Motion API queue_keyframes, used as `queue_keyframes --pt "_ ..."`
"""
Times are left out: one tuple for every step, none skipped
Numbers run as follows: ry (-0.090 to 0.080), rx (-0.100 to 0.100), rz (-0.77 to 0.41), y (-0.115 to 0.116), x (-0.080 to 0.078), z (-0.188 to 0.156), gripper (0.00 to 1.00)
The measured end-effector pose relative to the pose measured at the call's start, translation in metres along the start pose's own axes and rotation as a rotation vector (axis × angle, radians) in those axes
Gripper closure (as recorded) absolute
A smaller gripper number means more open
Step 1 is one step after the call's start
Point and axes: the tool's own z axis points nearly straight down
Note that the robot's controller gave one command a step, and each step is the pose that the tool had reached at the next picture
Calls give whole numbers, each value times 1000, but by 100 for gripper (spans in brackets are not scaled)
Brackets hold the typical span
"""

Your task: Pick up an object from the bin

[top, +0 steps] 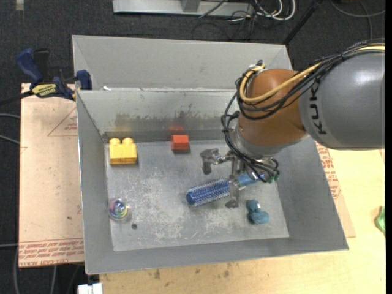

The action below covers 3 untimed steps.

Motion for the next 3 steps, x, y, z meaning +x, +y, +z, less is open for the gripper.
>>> queue_keyframes --pt "8 -4 -1 12 4 61 0" --pt "7 -4 0 12 3 61 0" --pt "5 -4 0 12 3 60 100"
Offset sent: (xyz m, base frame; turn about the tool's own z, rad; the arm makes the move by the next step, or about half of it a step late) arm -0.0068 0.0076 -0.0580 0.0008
